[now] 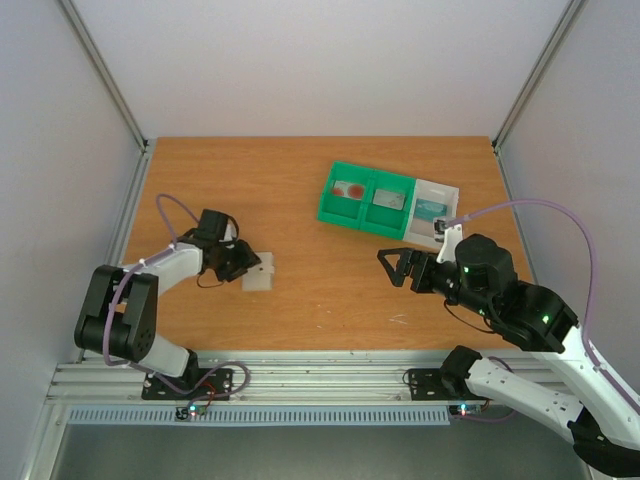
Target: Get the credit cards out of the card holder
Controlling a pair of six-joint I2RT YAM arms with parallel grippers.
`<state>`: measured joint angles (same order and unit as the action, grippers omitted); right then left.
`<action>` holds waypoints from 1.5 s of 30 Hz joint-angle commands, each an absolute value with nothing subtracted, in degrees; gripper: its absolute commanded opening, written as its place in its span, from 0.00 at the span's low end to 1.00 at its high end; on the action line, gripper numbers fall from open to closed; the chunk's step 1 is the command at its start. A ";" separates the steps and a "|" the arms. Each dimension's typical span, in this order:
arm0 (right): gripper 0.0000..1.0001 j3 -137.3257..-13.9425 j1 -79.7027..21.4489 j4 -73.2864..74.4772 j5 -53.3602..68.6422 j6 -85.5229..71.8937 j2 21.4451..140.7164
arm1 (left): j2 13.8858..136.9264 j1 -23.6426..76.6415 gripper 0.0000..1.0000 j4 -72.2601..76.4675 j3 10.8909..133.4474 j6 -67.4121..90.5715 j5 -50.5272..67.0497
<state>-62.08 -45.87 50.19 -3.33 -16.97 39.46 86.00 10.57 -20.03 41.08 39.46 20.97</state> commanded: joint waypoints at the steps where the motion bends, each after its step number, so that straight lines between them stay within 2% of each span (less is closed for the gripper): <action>1: 0.98 -62.28 -46.32 51.76 -4.72 -17.33 41.03 | 87.58 17.73 0.49 -18.86 38.91 43.71 23.29; 8: 0.98 -63.06 -46.32 52.91 -3.98 -17.34 42.89 | 79.73 23.57 0.50 -19.85 36.59 46.91 24.34; 13: 0.98 -62.18 -46.32 52.00 -3.00 -17.02 43.58 | 73.87 23.52 0.54 -28.54 37.93 42.28 16.50; 18: 0.99 -61.73 -46.32 50.55 -0.86 -16.79 44.40 | 76.49 23.25 0.52 -30.67 39.92 37.64 13.90; 25: 0.98 -63.11 -46.32 52.35 1.07 -16.12 46.47 | 82.29 23.21 0.47 -23.29 39.11 36.82 19.85; 32: 0.98 -62.41 -46.32 52.73 4.57 -15.60 48.57 | 84.98 23.29 0.36 -18.62 37.08 37.71 22.96; 34: 0.98 -61.74 -46.32 52.52 4.71 -15.61 49.22 | 84.49 23.29 0.29 -18.22 36.41 38.29 23.03; 38: 0.94 -61.44 -46.32 52.73 7.01 -15.69 51.63 | 81.39 23.29 0.08 -15.20 33.45 40.29 25.00; 40: 0.89 -60.51 -46.32 51.89 8.80 -15.94 53.26 | 79.42 23.37 0.01 -11.83 31.27 42.08 28.02; 43: 0.82 -58.42 -46.32 50.83 11.23 -16.87 55.76 | 76.41 23.72 0.01 -7.32 27.78 45.59 30.06; 45: 0.73 -57.24 -46.32 49.86 12.50 -17.24 57.62 | 74.29 23.94 0.00 -4.71 25.49 47.93 31.20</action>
<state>-59.55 -45.89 51.40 8.38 -16.47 54.92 77.80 23.51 -12.58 29.21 43.11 27.16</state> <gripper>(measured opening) 0.791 0.036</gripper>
